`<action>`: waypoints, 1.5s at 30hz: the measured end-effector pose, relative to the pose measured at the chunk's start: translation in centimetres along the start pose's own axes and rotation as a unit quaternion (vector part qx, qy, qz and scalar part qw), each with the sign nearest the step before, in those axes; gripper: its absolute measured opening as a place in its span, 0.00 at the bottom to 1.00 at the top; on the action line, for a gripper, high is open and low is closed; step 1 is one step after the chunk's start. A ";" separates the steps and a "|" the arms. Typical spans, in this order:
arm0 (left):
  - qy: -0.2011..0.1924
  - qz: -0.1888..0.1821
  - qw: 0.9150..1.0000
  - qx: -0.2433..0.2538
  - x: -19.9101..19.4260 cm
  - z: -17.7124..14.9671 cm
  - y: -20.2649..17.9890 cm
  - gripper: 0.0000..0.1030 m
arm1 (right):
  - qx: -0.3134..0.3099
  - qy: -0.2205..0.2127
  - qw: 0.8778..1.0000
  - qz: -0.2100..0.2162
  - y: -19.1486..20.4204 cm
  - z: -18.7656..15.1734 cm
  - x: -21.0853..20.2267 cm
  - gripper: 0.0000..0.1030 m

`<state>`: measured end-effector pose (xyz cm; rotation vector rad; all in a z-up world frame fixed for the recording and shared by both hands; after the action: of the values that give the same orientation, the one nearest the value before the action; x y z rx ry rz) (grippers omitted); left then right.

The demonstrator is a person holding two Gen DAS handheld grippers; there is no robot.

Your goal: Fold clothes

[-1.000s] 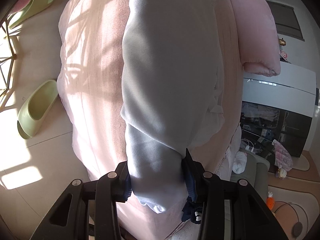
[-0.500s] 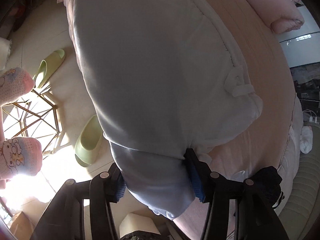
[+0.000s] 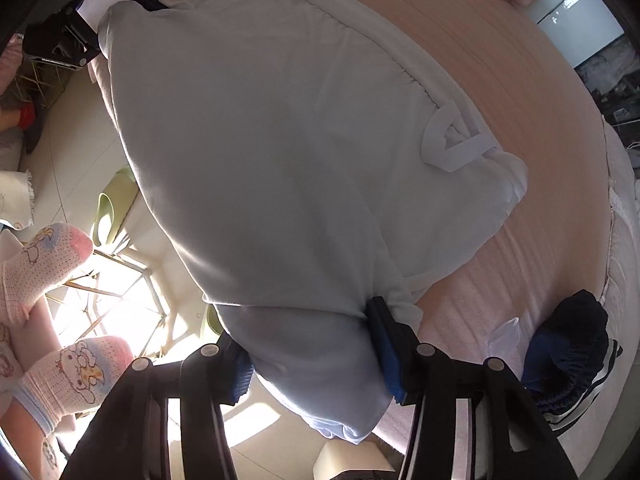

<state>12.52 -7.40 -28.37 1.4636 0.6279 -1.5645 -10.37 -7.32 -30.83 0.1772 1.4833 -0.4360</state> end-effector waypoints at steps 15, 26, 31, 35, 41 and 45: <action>0.043 -0.131 0.981 -0.140 -1.4 -0.6 2.4 0.41 | 0.101 -0.043 0.991 0.077 -2.2 -2.8 -1.0 0.49; 0.069 -0.200 0.953 -0.219 -1.9 -0.6 5.3 0.41 | 0.168 -0.061 0.979 0.100 -5.4 -4.7 -2.2 0.49; 0.074 -0.222 0.939 -0.252 -1.8 -0.3 7.0 0.42 | 0.192 -0.065 0.974 0.101 -7.1 -5.3 -2.4 0.49; 0.073 -0.221 0.937 -0.260 -1.8 -0.6 7.8 0.45 | 0.204 -0.065 0.972 0.097 -11.0 1.4 -3.1 0.49; 0.076 -0.252 0.915 -0.305 -1.0 -2.7 8.5 0.53 | 0.204 -0.094 0.968 0.112 -11.1 2.6 -3.3 0.49; 0.059 -0.284 0.892 -0.346 -0.7 -4.6 9.1 0.63 | 0.212 -0.118 0.961 0.134 -10.9 5.6 -2.1 0.49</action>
<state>22.64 -7.81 -26.73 0.8561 1.6094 -1.4267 -9.46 -18.95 -26.61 0.6374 1.0971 -0.5307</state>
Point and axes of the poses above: each gripper's, at about its wrist camera, not at the fingertips, and x roughly the way its jaws point, y to its left, z to its top, the point moved 6 cm from there along x, roughly the way its jaws point, and after that the axes turned 12 degrees about -x, right-handed, at the moved point
